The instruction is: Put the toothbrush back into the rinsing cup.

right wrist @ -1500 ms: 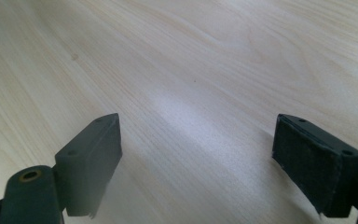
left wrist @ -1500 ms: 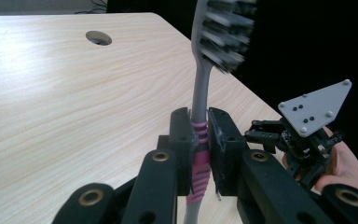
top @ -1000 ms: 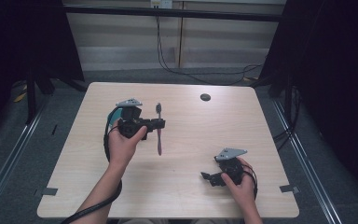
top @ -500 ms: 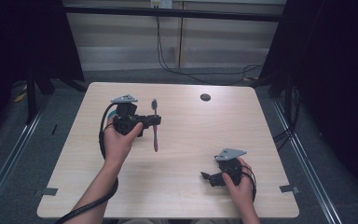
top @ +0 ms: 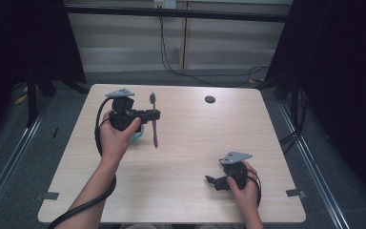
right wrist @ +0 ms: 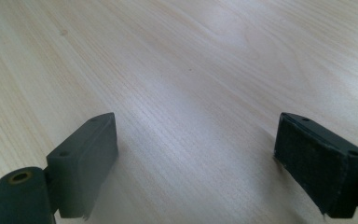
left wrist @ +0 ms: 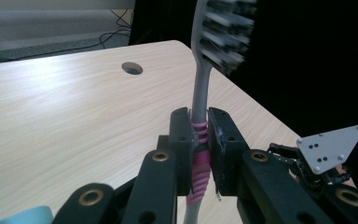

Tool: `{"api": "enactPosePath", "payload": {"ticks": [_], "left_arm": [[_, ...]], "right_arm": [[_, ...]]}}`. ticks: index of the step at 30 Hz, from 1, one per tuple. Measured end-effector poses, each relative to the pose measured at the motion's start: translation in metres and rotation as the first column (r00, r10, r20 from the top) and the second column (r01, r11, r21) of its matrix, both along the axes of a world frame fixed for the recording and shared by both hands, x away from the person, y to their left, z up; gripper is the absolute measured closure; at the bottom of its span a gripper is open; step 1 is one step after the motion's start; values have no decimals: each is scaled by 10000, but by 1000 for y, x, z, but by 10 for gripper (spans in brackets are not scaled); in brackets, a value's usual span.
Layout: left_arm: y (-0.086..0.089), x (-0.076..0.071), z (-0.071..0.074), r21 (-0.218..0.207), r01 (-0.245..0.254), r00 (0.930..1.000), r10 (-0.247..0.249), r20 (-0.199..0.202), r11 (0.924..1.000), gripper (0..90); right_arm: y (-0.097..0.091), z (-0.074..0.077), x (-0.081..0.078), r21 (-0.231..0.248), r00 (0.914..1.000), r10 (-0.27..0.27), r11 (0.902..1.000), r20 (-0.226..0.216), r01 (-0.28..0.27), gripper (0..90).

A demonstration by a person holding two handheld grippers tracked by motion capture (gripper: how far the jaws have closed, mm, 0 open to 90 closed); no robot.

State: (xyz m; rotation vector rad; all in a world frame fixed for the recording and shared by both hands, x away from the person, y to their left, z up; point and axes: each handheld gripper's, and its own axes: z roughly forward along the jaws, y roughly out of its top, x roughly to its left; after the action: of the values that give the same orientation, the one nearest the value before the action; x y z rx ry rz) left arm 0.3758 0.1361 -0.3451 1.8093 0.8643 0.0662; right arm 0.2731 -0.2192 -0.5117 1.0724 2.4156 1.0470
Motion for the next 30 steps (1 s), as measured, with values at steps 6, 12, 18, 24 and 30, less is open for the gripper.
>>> {"api": "enactPosePath", "payload": {"ticks": [6,12,18,24,30], "left_arm": [[3,3,6,-39,-93,9999,94,102,9999,809],[8,7,10,-177,-190,9998,191,48,9997,809],[8,9,14,-95,-200,9997,201,137,9998,809],[11,14,15,-131,-275,9994,278,204,9995,809],[16,20,15,-242,-501,9983,508,271,9984,809]], "right_arm": [[0,0,0,4,10000,-48,10000,-12,48,128],[0,0,0,18,10000,-60,10000,-23,60,129],[0,0,1,26,10000,-89,10000,-21,89,129],[0,0,1,28,10000,-85,10000,-23,86,129],[0,0,1,26,10000,-85,10000,-26,85,129]]}}
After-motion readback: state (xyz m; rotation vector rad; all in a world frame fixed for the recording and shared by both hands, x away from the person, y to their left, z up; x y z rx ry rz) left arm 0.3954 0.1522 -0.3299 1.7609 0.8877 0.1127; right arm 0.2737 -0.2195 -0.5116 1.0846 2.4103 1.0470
